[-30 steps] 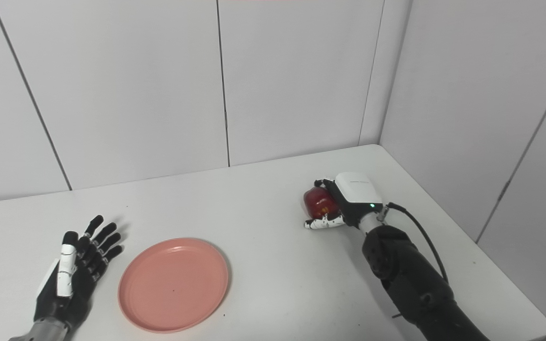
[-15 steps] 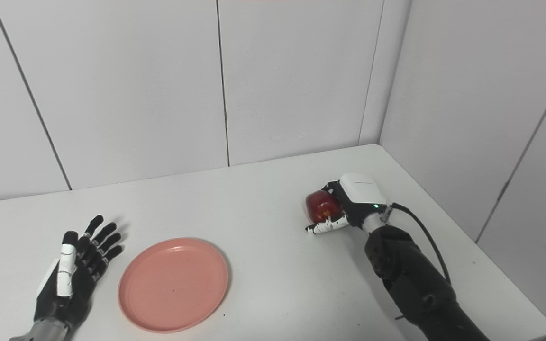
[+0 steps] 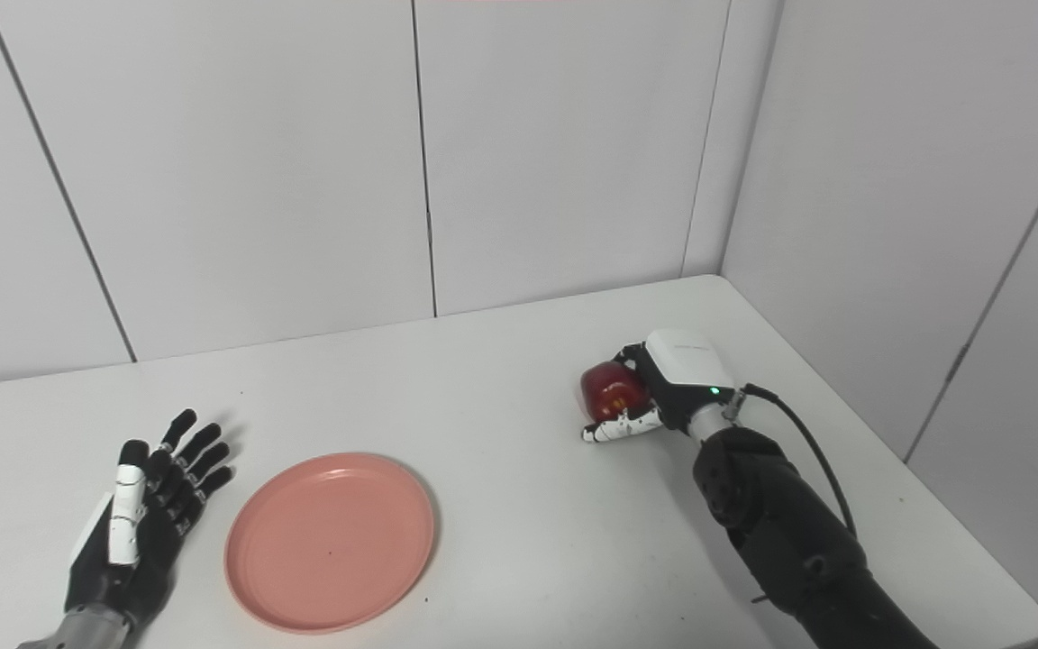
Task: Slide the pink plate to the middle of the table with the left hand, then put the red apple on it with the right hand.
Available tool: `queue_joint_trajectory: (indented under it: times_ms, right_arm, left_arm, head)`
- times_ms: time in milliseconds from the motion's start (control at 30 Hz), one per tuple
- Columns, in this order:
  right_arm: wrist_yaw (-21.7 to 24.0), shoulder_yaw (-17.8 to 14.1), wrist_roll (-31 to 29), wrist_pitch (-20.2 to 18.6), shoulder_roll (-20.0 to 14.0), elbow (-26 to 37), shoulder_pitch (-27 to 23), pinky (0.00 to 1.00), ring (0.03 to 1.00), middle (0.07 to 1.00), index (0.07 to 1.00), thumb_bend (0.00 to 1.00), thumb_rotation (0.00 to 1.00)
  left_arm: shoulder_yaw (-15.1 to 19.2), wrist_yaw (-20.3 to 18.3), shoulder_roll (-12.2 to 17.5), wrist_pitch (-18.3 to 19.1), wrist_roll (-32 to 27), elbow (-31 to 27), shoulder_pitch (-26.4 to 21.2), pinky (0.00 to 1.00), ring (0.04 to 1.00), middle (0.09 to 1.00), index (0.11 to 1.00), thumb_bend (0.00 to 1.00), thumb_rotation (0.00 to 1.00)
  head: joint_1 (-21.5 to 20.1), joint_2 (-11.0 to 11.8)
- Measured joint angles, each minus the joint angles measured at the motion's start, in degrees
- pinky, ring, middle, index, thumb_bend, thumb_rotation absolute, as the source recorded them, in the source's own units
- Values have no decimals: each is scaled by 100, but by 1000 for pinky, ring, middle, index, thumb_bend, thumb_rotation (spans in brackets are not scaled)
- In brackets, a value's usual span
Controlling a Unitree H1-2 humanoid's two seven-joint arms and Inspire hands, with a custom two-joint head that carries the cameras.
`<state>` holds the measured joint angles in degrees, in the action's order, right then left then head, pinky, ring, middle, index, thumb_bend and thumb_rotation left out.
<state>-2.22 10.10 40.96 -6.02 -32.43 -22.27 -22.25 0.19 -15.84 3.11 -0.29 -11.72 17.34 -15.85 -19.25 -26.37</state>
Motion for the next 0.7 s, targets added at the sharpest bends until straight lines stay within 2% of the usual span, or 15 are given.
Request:
queue_joint_trajectory:
  times_ms: [133, 233, 333, 567, 700]
  right_arm:
    - [-8, 12, -11, 2, 0, 23, 2, 206, 265, 338, 403, 518, 322]
    - [-30, 16, -24, 62, 1, 104, 12, 182, 242, 319, 383, 516, 305]
    - [0, 39, -22, 80, 4, 414, 40, 197, 261, 343, 461, 504, 182]
    - [141, 198, 57, 201, 24, 1335, -75, 245, 316, 395, 483, 501, 158]
    - [263, 273, 102, 297, 77, 1753, -192, 260, 331, 409, 485, 500, 163]
  left_arm:
    - [0, 1, 0, 0, 1, -3, 1, 910, 922, 929, 951, 727, 1000]
    - [1, 4, -1, 0, 2, -4, 1, 901, 920, 924, 946, 725, 1000]
    - [1, 4, -4, 0, 1, -4, 1, 894, 919, 922, 949, 720, 1000]
    - [-11, 44, -34, 0, 47, -15, 1, 871, 904, 917, 942, 709, 1000]
    - [-29, 132, -75, 1, 112, -30, 11, 852, 892, 910, 939, 716, 1000]
  head:
    - [18, -9]
    - [44, -26]
    - [123, -35]
    - [334, -70]
    - [675, -105]
